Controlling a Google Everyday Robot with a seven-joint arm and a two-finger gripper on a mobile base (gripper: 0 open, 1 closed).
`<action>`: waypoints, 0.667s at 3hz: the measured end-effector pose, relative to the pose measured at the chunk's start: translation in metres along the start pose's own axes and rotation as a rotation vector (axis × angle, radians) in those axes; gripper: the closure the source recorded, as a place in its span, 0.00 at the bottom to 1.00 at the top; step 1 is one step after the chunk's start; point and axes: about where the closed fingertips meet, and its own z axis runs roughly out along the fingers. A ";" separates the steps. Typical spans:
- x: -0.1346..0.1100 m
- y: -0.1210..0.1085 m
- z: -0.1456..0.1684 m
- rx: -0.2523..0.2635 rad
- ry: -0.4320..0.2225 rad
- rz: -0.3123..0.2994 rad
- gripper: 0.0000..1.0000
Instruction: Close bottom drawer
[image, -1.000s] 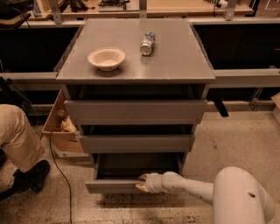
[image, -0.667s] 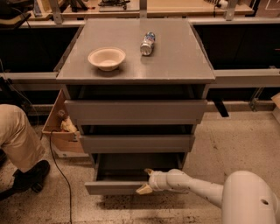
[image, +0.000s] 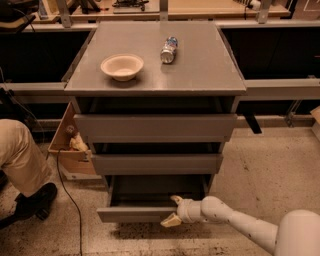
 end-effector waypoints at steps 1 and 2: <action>0.013 0.032 -0.016 -0.038 -0.014 0.027 0.51; 0.025 0.064 -0.036 -0.060 -0.028 0.053 0.80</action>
Offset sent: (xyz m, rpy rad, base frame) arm -0.1057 -0.0217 0.0044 0.0785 0.0823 0.0123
